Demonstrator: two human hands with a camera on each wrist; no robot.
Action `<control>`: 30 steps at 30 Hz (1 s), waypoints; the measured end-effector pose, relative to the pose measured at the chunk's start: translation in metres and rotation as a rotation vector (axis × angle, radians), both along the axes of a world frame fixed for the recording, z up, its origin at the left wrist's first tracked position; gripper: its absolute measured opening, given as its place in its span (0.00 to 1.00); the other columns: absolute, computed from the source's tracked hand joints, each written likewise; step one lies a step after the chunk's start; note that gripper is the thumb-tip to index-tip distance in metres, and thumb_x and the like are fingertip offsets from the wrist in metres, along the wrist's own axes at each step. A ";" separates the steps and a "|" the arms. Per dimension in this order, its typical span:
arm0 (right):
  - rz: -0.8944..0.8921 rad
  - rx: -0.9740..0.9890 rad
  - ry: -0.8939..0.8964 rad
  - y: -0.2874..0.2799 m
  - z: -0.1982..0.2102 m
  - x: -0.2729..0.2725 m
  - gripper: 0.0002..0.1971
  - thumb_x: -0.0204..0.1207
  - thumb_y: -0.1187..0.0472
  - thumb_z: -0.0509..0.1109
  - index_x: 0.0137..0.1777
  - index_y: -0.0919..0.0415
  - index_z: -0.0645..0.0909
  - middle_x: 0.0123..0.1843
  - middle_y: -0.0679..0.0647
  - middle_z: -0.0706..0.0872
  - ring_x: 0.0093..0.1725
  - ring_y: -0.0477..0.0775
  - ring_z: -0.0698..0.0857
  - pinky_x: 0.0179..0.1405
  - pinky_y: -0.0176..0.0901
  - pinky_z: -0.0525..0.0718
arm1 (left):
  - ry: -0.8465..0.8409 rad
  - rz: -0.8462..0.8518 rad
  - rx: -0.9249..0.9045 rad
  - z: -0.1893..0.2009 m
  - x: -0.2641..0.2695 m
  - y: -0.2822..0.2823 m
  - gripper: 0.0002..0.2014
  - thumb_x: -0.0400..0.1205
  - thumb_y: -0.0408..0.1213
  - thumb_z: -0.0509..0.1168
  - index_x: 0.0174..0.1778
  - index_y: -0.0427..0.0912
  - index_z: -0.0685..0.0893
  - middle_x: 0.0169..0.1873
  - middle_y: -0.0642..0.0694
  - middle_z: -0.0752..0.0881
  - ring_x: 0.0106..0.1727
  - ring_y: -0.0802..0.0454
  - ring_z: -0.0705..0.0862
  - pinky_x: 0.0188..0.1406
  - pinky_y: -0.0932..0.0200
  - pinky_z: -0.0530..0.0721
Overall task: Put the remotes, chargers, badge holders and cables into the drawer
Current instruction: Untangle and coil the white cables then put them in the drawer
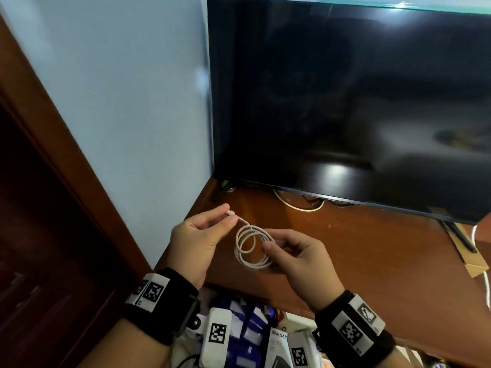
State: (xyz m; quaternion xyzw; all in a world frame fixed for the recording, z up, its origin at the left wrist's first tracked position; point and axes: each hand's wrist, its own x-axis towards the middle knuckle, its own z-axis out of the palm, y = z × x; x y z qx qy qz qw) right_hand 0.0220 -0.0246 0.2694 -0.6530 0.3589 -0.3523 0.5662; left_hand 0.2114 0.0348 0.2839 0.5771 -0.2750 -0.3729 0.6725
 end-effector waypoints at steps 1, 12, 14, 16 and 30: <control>0.010 0.010 0.019 0.002 -0.004 0.003 0.10 0.82 0.63 0.75 0.60 0.52 0.91 0.47 0.52 0.94 0.46 0.56 0.94 0.46 0.61 0.94 | 0.000 0.008 0.013 -0.003 0.009 0.005 0.16 0.78 0.33 0.80 0.61 0.45 0.93 0.50 0.47 0.96 0.57 0.52 0.93 0.64 0.50 0.89; 0.110 0.178 0.115 0.028 -0.064 0.043 0.08 0.82 0.64 0.75 0.58 0.55 0.91 0.47 0.53 0.95 0.46 0.56 0.95 0.43 0.54 0.94 | -0.091 -0.158 0.295 -0.073 0.033 0.057 0.16 0.79 0.34 0.79 0.63 0.46 0.90 0.53 0.45 0.94 0.56 0.49 0.94 0.53 0.45 0.94; 0.116 0.206 0.134 0.032 -0.076 0.049 0.08 0.82 0.65 0.75 0.58 0.57 0.91 0.47 0.54 0.95 0.45 0.57 0.95 0.42 0.53 0.94 | -0.112 -0.140 0.328 -0.089 0.035 0.063 0.17 0.78 0.32 0.80 0.62 0.46 0.89 0.53 0.46 0.94 0.54 0.50 0.94 0.52 0.48 0.94; 0.127 0.249 0.152 0.035 -0.088 0.055 0.09 0.83 0.65 0.74 0.60 0.59 0.89 0.47 0.56 0.95 0.45 0.58 0.95 0.42 0.54 0.94 | -0.159 -0.137 0.359 -0.103 0.040 0.069 0.18 0.77 0.32 0.81 0.62 0.50 0.89 0.51 0.48 0.94 0.53 0.50 0.94 0.55 0.51 0.93; 0.231 0.505 0.119 0.052 -0.118 0.069 0.07 0.85 0.66 0.70 0.58 0.68 0.87 0.51 0.67 0.93 0.52 0.69 0.93 0.56 0.67 0.91 | 0.344 -0.216 0.329 -0.144 0.050 0.098 0.21 0.83 0.29 0.73 0.72 0.44 0.83 0.64 0.39 0.90 0.65 0.37 0.90 0.57 0.36 0.91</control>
